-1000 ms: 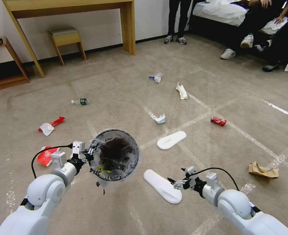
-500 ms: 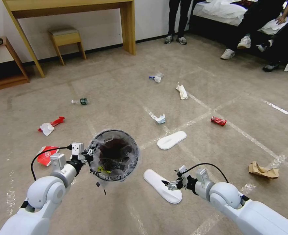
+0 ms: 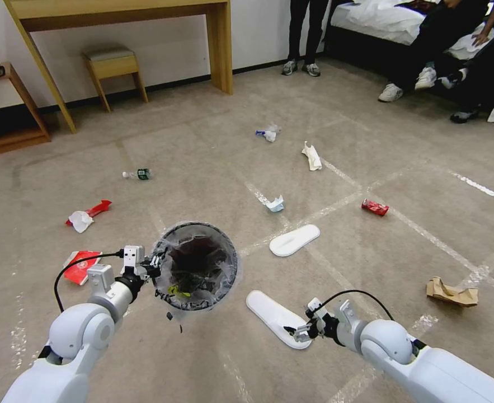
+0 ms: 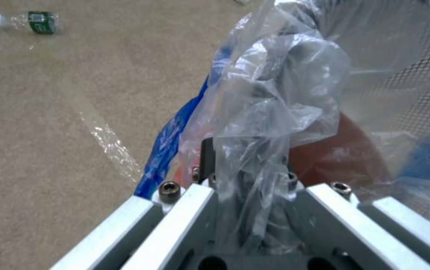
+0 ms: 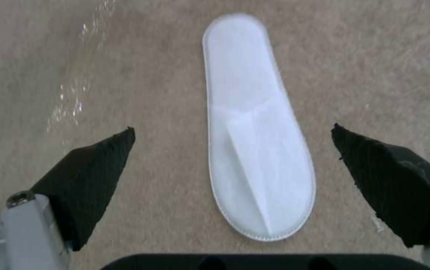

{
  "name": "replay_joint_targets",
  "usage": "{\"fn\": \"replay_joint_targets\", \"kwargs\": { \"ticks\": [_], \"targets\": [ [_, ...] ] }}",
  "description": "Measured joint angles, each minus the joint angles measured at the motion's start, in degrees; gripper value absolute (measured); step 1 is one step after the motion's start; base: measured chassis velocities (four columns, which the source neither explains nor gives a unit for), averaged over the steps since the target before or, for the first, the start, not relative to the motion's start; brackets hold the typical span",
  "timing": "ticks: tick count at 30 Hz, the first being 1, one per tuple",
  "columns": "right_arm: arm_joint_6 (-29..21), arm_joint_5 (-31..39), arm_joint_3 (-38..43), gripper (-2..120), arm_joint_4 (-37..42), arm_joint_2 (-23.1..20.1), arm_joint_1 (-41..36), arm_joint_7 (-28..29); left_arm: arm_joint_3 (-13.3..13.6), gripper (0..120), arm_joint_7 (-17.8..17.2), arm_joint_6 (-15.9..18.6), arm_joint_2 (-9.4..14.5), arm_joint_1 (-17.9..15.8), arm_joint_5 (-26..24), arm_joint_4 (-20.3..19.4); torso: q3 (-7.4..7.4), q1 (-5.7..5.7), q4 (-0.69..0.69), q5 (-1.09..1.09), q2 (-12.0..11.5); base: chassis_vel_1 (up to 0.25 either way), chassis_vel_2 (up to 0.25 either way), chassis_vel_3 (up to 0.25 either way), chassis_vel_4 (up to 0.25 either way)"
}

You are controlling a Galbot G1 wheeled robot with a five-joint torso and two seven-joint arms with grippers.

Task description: Pick up the trash bin and place the garbage on the floor into it.

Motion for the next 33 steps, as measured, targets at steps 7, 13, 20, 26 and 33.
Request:
{"fn": "replay_joint_targets", "kwargs": {
  "ticks": [7,13,20,26,33],
  "targets": [
    [0.1,-2.62,-1.21,100,-3.03,1.72,0.06,-0.8,0.0,1,0.2,-0.28,0.26,-0.29,-0.03,0.51,0.0,0.0,0.0,0.0,0.0,0.0,0.0,0.0,0.0],
    [0.36,-3.84,-2.91,100,-5.65,3.63,1.18,-1.05,-0.16,1,0.41,-0.68,0.4,-0.38,-0.07,1.34,0.0,0.0,0.0,-0.01,0.0,0.0,0.0,0.0,0.0],
    [1.05,-5.35,-5.38,100,-9.52,6.36,2.75,-1.08,-0.25,1,0.65,-1.11,0.15,-0.35,0.04,1.93,0.0,0.0,0.0,0.0,0.0,0.0,0.0,0.0,0.0],
    [1.93,-6.47,-6.42,100,-11.92,7.44,4.02,-1.33,-0.42,1,0.94,-1.41,0.07,-0.16,0.21,2.21,0.0,0.0,0.0,-0.01,0.0,0.0,0.0,0.0,0.0],
    [2.87,-7.56,-7.2,100,-15.11,8.59,5.11,-2.11,-0.47,1,1.0,-1.63,-0.12,-0.18,0.26,2.28,0.0,0.0,0.0,0.0,0.0,0.0,0.0,0.0,0.0]
  ]
}}
